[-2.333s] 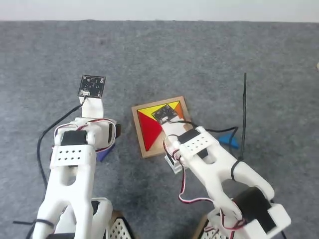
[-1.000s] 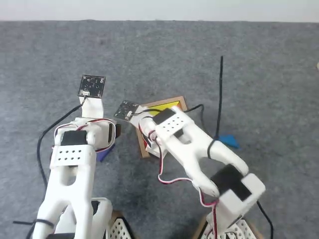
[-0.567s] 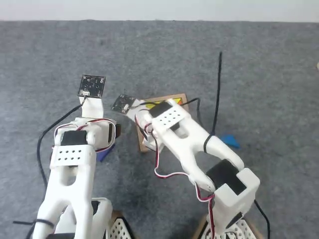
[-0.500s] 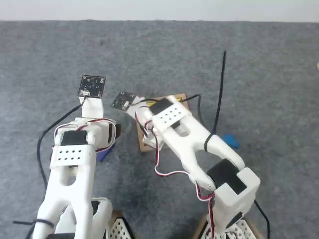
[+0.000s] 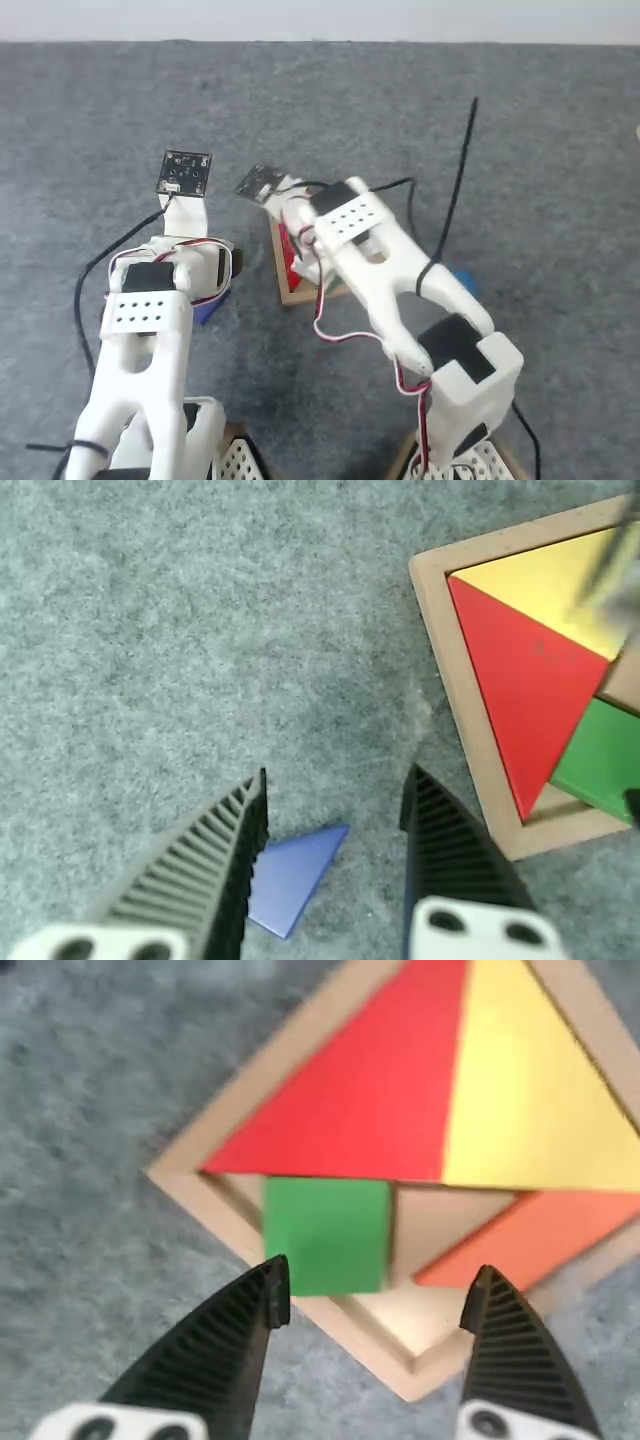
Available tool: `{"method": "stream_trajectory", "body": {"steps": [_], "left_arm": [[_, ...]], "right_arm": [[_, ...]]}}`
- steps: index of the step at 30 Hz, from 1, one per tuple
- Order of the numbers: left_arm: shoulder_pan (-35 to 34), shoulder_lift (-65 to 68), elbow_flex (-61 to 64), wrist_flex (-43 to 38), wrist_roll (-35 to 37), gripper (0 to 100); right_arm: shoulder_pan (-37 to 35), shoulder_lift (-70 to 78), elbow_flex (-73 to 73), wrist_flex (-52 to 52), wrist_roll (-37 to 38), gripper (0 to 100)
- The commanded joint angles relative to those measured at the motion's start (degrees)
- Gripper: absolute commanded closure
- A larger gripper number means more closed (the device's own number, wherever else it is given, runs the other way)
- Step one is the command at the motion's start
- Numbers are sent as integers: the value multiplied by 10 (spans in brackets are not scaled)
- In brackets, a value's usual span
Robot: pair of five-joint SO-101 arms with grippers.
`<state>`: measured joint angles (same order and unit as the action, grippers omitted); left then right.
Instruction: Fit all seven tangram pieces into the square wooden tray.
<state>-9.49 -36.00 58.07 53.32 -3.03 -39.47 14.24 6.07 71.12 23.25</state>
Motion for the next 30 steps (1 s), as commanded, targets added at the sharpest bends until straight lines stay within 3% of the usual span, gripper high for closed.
{"method": "stream_trajectory", "body": {"steps": [1,8,18,30], "left_arm": [[-3,-6,-1,-10,0,783],[-3,-6,-1,-10,0,783],[-3,-6,-1,-10,-14,783],[-3,-6,-1,-10,-15,783]], "right_arm": [[-16,-9,-14,1,-21,731],[-36,0,-14,1,-39,731],[27,69,-25,-43,-22,731],[33,44,-61,-48,-21,731]]}}
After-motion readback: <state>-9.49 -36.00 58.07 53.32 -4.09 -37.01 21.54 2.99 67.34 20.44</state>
